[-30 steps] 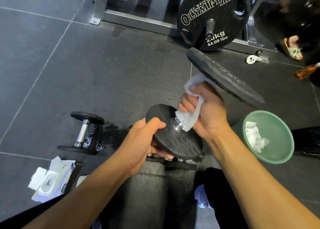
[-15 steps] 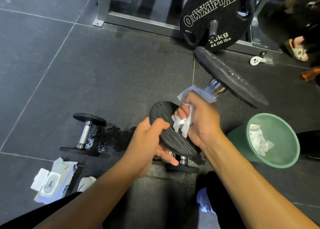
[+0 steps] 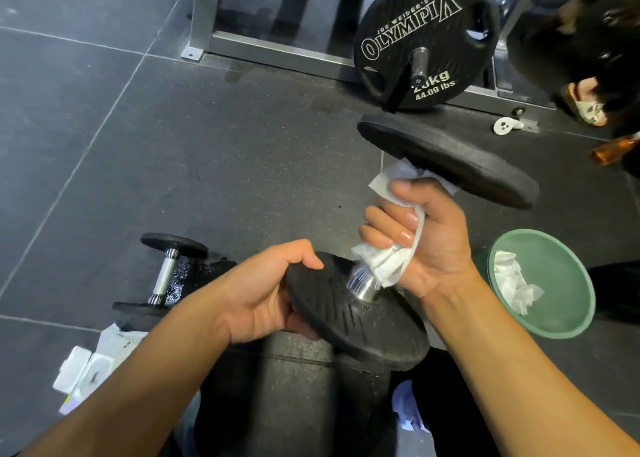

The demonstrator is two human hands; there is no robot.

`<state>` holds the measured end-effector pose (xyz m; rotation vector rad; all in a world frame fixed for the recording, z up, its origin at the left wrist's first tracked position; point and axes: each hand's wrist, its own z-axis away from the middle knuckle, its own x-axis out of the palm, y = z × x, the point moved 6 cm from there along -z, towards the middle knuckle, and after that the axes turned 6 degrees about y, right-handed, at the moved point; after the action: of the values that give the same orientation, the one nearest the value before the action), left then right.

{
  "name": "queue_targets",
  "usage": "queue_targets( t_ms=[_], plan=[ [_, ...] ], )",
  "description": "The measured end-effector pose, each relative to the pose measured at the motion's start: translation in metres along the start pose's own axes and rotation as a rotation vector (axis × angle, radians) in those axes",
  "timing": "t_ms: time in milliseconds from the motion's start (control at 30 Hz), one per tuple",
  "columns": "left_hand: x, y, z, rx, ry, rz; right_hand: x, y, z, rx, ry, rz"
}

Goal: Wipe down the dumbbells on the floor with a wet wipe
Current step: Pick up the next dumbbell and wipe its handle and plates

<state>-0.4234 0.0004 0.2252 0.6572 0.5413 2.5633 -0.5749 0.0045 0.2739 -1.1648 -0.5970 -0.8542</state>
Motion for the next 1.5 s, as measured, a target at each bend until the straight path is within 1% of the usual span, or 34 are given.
queue_targets(
  t_ms=[33, 100, 200, 300, 400, 500, 533, 600, 667, 733, 867, 967, 1067, 1100, 1133, 1167, 1267, 1333, 1433, 1500],
  plan=[
    [0.000, 0.001, -0.003, 0.035, 0.008, 0.013, -0.002, -0.004, -0.002, -0.056, 0.056, 0.004],
    [-0.002, 0.004, -0.007, 0.126, 0.076, 0.002, -0.012, -0.009, -0.005, -0.164, 0.216, 0.026],
    [-0.005, 0.007, -0.010, 0.301, 0.225, -0.145, -0.028, -0.012, -0.008, -0.298, 0.464, 0.030],
    [0.003, 0.006, -0.007, 0.448, 0.347, -0.299, -0.036, -0.014, -0.007, -0.348, 0.651, -0.042],
    [0.010, 0.000, 0.004, 0.526, 0.503, -0.401, -0.046, -0.013, -0.008, -0.356, 0.754, -0.138],
    [0.014, -0.003, 0.008, 0.567, 0.554, -0.461, -0.051, -0.012, -0.008, -0.330, 0.813, -0.147],
    [0.014, -0.004, 0.009, 0.562, 0.548, -0.445, -0.051, -0.012, -0.008, -0.323, 0.819, -0.111],
    [0.015, -0.005, 0.007, 0.513, 0.478, -0.318, -0.047, -0.013, -0.007, -0.323, 0.781, -0.029],
    [0.015, -0.005, 0.007, 0.439, 0.401, -0.178, -0.041, -0.013, -0.007, -0.320, 0.691, 0.053],
    [0.012, -0.004, 0.008, 0.375, 0.341, -0.089, -0.033, -0.010, -0.007, -0.275, 0.564, 0.105],
    [0.003, 0.003, 0.011, 0.267, 0.184, -0.022, -0.018, -0.001, -0.005, -0.134, 0.299, 0.108],
    [-0.005, 0.005, 0.015, 0.178, 0.145, -0.009, -0.010, 0.013, -0.003, -0.048, 0.106, 0.149],
    [-0.013, 0.002, 0.015, 0.067, 0.100, -0.041, -0.001, 0.034, 0.000, 0.055, -0.084, 0.038],
    [-0.016, 0.001, 0.014, 0.040, 0.099, -0.043, 0.001, 0.039, 0.001, 0.072, -0.105, -0.005],
    [-0.018, 0.000, 0.014, 0.022, 0.104, -0.034, 0.001, 0.043, 0.001, 0.079, -0.084, -0.019],
    [-0.019, -0.001, 0.013, 0.021, 0.109, -0.023, -0.001, 0.046, 0.001, 0.078, -0.029, 0.000],
    [-0.015, -0.002, 0.007, 0.106, 0.128, 0.026, -0.012, 0.044, 0.000, 0.045, 0.231, 0.133],
    [-0.010, -0.004, 0.003, 0.178, 0.167, 0.061, -0.019, 0.036, -0.001, -0.023, 0.372, 0.171],
    [-0.003, -0.007, 0.003, 0.271, 0.280, 0.075, -0.027, 0.027, 0.000, -0.136, 0.552, 0.181],
    [-0.002, -0.004, 0.007, 0.383, 0.403, -0.063, -0.030, 0.022, 0.002, -0.200, 0.640, 0.159]
  ],
)
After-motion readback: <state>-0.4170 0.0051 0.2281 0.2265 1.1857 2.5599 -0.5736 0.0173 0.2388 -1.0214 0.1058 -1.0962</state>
